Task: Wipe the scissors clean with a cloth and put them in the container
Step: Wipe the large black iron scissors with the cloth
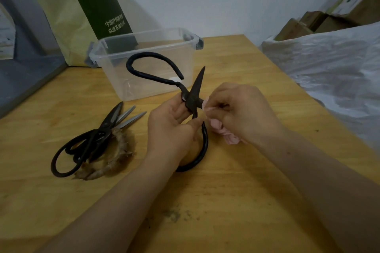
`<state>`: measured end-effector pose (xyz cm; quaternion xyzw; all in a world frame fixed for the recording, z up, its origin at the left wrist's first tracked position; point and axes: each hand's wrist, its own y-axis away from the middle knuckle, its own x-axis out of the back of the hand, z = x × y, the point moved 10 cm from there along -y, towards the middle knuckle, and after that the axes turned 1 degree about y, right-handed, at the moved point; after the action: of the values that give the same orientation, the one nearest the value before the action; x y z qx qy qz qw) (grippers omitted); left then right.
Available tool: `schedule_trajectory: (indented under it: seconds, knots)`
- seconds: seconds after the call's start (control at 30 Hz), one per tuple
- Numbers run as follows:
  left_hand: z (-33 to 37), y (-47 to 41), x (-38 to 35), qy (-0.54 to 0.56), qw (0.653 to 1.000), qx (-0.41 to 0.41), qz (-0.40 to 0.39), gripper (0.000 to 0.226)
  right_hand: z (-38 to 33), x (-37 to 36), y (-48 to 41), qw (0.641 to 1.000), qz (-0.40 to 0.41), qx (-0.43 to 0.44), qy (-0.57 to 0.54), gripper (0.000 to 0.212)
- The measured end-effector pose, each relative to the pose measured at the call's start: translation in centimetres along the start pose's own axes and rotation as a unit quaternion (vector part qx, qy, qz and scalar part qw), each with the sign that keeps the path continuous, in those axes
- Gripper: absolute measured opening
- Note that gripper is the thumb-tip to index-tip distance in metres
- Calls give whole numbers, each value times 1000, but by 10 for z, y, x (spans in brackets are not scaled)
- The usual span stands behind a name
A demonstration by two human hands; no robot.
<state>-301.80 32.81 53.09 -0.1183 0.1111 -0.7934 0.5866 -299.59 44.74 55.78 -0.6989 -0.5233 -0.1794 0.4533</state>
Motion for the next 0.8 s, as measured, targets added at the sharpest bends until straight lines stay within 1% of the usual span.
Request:
schedule_trajectory:
  seconds: [0.03, 0.07, 0.1, 0.17, 0.2, 0.23, 0.33, 0.37, 0.4, 0.47, 0.5, 0.57, 0.63, 0.7, 0.8]
  knots:
    - [0, 0, -1, 0, 1000, 0, -4, 59, -2, 10, 0, 998, 49, 1, -32, 7]
    - [1, 1, -2, -2, 1000, -2, -5, 59, -12, 18, 0, 994, 96, 28, -38, 7]
    - [2, 1, -2, -5, 1000, -6, -3, 59, -23, 20, -1, 991, 114, 58, -31, 9]
    - [3, 2, -1, -10, 1000, -12, 6, 58, -39, 10, -3, 991, 98, 95, -6, 15]
    - [4, 3, -1, -10, 1000, -13, 10, 58, -40, 6, -3, 992, 83, 93, 5, 15]
    - [4, 3, 0, -11, 1000, -12, 12, 58, -35, 3, -4, 995, 68, 78, 15, 13]
    - [2, 2, 0, -9, 1000, 0, 9, 58, -3, -5, -4, 998, -19, -22, 52, 12]
    - [1, 1, 0, -8, 1000, 5, 11, 58, 4, -2, -2, 998, -20, -40, 44, 11]
    - [0, 1, 1, -7, 1000, 8, 11, 57, 8, 5, -2, 998, 6, -48, 29, 9]
    - [-1, 1, -2, -7, 1000, 10, 1, 54, 4, 22, -1, 995, 94, -37, -23, 5]
    - [0, 1, -2, -7, 1000, 7, -3, 54, 1, 23, -2, 992, 109, -31, -63, 5]
    - [1, 3, -2, -4, 1000, -4, -7, 53, -5, 11, -5, 990, 84, -23, -110, 7]
    - [2, 4, -2, -2, 1000, -13, -9, 55, -2, 2, -6, 987, 64, -36, -141, 12]
    - [5, 4, -3, -8, 1000, -20, -14, 57, 10, 0, -6, 971, 65, -70, -220, 16]
    - [6, 4, -6, -3, 999, -24, -20, 61, 19, 0, -6, 936, 66, -97, -333, 15]
